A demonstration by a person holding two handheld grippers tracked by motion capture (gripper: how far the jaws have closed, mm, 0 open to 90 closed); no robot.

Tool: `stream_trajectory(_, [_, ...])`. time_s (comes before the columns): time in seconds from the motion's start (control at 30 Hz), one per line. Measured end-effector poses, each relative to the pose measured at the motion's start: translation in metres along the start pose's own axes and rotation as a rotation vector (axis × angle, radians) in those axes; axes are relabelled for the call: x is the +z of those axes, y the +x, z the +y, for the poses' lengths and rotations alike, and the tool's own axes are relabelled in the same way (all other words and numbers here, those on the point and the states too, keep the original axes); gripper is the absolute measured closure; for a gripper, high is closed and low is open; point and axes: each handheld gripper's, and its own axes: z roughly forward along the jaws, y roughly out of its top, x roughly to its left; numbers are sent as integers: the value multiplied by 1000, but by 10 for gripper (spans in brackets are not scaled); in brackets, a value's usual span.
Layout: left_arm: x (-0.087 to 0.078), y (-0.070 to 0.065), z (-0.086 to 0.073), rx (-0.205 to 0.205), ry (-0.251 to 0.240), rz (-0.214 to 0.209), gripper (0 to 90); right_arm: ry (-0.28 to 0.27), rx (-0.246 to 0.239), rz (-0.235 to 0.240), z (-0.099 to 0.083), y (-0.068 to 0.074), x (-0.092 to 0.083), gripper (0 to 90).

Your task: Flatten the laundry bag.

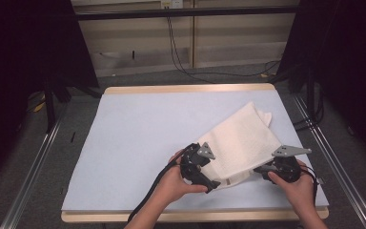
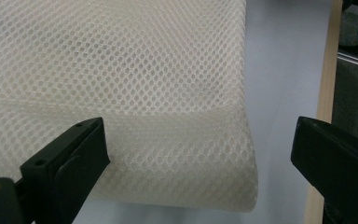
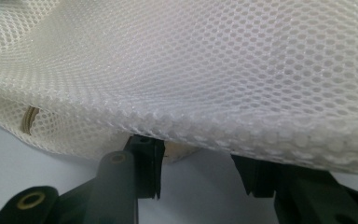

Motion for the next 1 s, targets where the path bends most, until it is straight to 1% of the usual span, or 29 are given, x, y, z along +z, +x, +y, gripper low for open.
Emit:
stream_trajectory(0.03, [1, -1, 0, 5, 5, 15, 57, 0, 2, 2, 0, 0, 0, 553])
stream_trajectory(0.1, [3, -2, 0, 22, 22, 36, 94, -2, 7, 3, 0, 0, 0, 552])
stream_trajectory(0.13, [3, -2, 0, 22, 22, 36, 117, -1, 5, 3, 0, 0, 0, 550])
stream_trajectory(0.17, [3, -2, 0, 25, 20, 44, 117, -1, 5, 3, 0, 0, 0, 550])
stream_trajectory(0.2, [2, -2, -1, 37, 21, 65, 161, -1, 3, 4, 0, 0, 0, 546])
stream_trajectory(0.23, [2, -2, -1, 31, 14, 69, 201, -3, 8, 4, 0, 0, 0, 540])
stream_trajectory(0.27, [1, 0, -1, 32, 21, 75, 245, -3, 10, 3, 0, -1, 0, 536])
stream_trajectory(0.33, [1, 1, -2, 28, 26, 78, 259, -2, 10, 4, -1, -1, 0, 534])
stream_trajectory(0.37, [1, 1, -2, 27, 30, 72, 266, -2, 10, 3, -1, -1, 0, 532])
stream_trajectory(0.4, [1, 2, -3, 21, 29, 73, 289, -2, 11, 3, -1, -1, 0, 530])
stream_trajectory(0.47, [0, 3, -4, 7, 20, 59, 345, -1, 10, 2, -1, -1, 0, 516])
stream_trajectory(0.53, [-1, 4, -5, -10, 17, 38, 420, 6, 13, 0, -1, -2, -1, 492])
stream_trajectory(0.57, [-2, 6, -5, -9, 27, 23, 469, 8, 8, 1, -2, -3, -1, 478])
stream_trajectory(0.6, [-3, 8, -6, -33, 25, 8, 603, 11, 17, 6, -3, -4, -2, 458])
stream_trajectory(0.63, [-4, 9, -6, -47, 26, 2, 603, 11, 17, 6, -3, -4, -2, 458])
stream_trajectory(0.67, [-7, 11, -6, -63, 20, -15, 710, 18, 14, 5, -3, -5, -2, 440])
stream_trajectory(0.7, [-7, 11, -6, -63, 20, -15, 760, 18, 14, 5, -3, -5, -2, 440])
stream_trajectory(0.73, [-9, 12, -6, -78, 24, -13, 760, 22, 6, 2, -4, -5, -2, 433])
stream_trajectory(0.77, [-10, 14, -7, -90, 17, -20, 784, 28, 15, -7, -6, -5, -3, 427])
stream_trajectory(0.8, [-12, 15, -7, -101, 17, -18, 801, 28, 4, -7, -6, -7, -3, 423])
stream_trajectory(0.83, [-13, 17, -7, -126, 13, -17, 813, 30, 10, -14, -7, -7, -3, 417])
stream_trajectory(0.87, [-14, 19, -8, -150, -2, -16, 829, 29, 10, -14, -8, -8, -4, 413])
stream_trajectory(0.9, [-16, 21, -8, -176, -2, -23, 843, 29, 15, -18, -9, -8, -5, 411])
stream_trajectory(0.93, [-18, 24, -9, -203, -21, -18, 849, 18, 10, -6, -9, -8, -7, 409])
stream_trajectory(0.97, [-18, 24, -9, -203, -21, -18, 853, 18, 10, -6, -9, -8, -7, 409])
stream_trajectory(1.0, [-19, 25, -9, -220, -31, -24, 855, 10, 9, 9, -9, -6, -8, 411])
